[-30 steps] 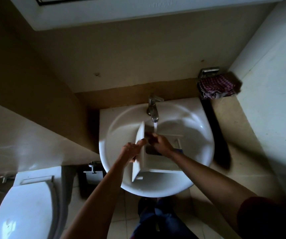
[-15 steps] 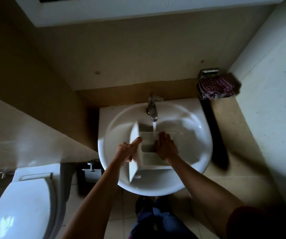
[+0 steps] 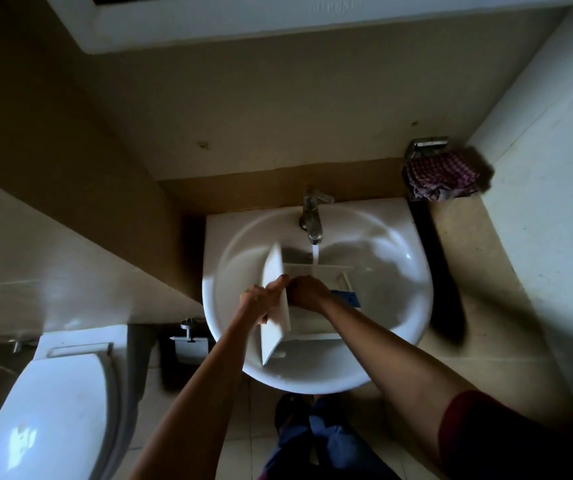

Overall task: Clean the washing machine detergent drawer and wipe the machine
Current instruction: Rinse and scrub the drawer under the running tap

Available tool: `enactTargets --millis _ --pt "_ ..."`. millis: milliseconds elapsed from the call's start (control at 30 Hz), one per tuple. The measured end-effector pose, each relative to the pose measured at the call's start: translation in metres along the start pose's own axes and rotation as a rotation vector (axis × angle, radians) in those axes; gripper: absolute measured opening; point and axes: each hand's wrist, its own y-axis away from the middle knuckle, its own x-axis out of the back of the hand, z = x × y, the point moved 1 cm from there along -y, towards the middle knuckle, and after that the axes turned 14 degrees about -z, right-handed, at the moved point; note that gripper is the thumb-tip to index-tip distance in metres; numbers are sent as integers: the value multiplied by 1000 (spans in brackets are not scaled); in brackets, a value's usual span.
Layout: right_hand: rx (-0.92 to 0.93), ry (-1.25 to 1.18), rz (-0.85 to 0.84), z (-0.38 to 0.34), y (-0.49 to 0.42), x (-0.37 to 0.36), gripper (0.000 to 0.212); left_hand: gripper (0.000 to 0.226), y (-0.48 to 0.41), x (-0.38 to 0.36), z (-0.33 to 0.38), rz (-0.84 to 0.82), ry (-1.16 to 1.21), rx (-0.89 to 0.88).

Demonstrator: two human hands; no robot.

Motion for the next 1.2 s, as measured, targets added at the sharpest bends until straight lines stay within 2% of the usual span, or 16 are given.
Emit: enactTargets --millis 100,233,300,367,433,500,567,600,667,733,833,900,1000,1067,1133,1200 --pt "-26 -139 53 29 18 -2 43 80 -1 1 -4 -12 -18 -20" --pt "-289 -236 102 74 23 3 50 68 -5 -4 -6 -17 10 -51" --pt "-341 -279 90 74 18 6 48 66 -7 -6 -6 -23 18 -55" --pt "-323 -356 66 56 12 7 53 65 -10 -8 -6 -38 -7 -66" --pt "-257 -302 2 35 5 7 56 67 -11 -9 -5 -38 -18 -80" --pt "-143 -222 -24 21 6 10 46 71 -11 -9 -5 -41 -9 -97" --pt "-17 -261 -3 25 7 11 30 76 -11 -8 -5 -54 1 -98" --pt "23 -349 16 31 6 11 29 79 -11 -9 -5 -58 9 -103" --pt "57 -700 124 41 10 14 25 82 -9 -9 -4 -54 21 -101" --pt "45 -1191 277 49 9 21 23 74 -8 -10 -3 -48 2 -88" --pt "97 -1970 308 44 6 34 19 80 -11 -10 -5 -54 -17 -70" --pt "122 -2181 320 42 2 40 24 79 -12 -10 -5 -67 -33 -64" --pt "161 -2133 295 37 0 41 25 75 -11 -10 -5 -80 -29 -69" --pt "92 -1853 330 33 -1 37 21 77 -12 -11 -6 -77 -23 -74" --pt "-4 -1100 396 34 4 27 16 76 -12 -10 -6 -73 -10 -87" --pt "63 -394 220 28 14 10 25 76 -11 -10 -5 -78 -1 -86"
